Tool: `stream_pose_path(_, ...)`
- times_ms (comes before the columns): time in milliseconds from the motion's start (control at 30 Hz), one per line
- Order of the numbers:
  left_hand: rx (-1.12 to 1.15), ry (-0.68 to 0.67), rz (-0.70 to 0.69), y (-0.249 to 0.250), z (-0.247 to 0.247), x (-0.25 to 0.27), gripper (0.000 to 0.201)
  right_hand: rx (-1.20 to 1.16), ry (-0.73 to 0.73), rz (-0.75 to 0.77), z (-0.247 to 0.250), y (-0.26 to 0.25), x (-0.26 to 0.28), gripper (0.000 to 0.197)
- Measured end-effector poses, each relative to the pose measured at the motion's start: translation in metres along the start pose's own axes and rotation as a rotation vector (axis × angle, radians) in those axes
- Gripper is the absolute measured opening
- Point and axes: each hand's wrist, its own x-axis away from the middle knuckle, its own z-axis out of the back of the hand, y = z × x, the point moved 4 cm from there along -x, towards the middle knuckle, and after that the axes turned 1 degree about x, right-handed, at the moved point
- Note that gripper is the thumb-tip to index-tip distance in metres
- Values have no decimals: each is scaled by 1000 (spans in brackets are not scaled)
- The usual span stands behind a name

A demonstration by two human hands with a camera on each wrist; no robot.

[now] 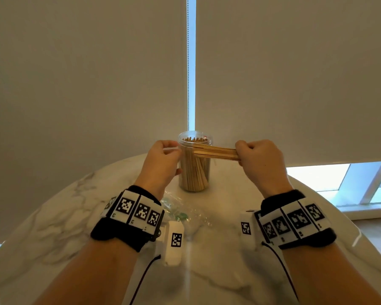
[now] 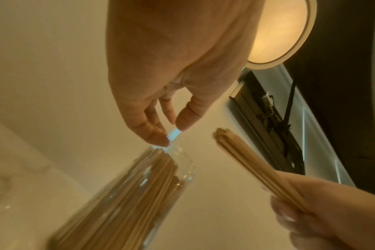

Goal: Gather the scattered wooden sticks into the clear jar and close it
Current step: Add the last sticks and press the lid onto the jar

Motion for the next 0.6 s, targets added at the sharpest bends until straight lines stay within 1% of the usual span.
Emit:
stream_pose_path(33,-48,-25,5,-3,1,-10,43,-6,14,-22,4,4,-3,49)
stream_pose_path(100,-185,-94,15,-6,0,-32,89,-7,19,-49,11,7,-10,47)
stream_pose_path(167,-325,-160,9,-6,-5,-49,130,26,38,-37,16,-1,-23,44)
stream_pose_path(233,-392,-196,-16,-6,-14,-62,162,77,65,21,17,-19,-45,42)
stream_pose_path(267,-391,-206,-21,-8,-20,-68,171,112,61,55,15,-30,-59,41)
stream_pose_path(300,-382,-215,-23,-9,-25,-72,176,168,42,92,10,-42,-73,40)
stream_pose_path(333,-369,-228,-25,-10,-29,-75,175,242,10,136,4,-53,-86,38)
stream_pose_path(367,-348,-242,-26,-13,-33,-75,170,330,-28,189,-3,-64,-98,37)
stream_pose_path(400,-321,-248,-30,-16,-37,-75,160,424,-63,249,-9,-74,-108,35)
stream_pose_path(433,-291,-242,-35,-21,-38,-76,145,522,-103,313,-15,-83,-115,33)
stream_pose_path(467,-266,-234,-46,-26,-39,-77,130,614,-154,384,-20,-92,-120,34)
stream_pose_path(500,-254,-227,-59,-29,-40,-77,119,689,-214,457,-26,-99,-124,37)
stream_pose_path(533,-251,-227,-69,-30,-39,-77,114,745,-271,523,-31,-105,-126,40)
stream_pose_path(600,-248,-238,-75,-33,-39,-78,113,828,-356,627,-40,-114,-128,44)
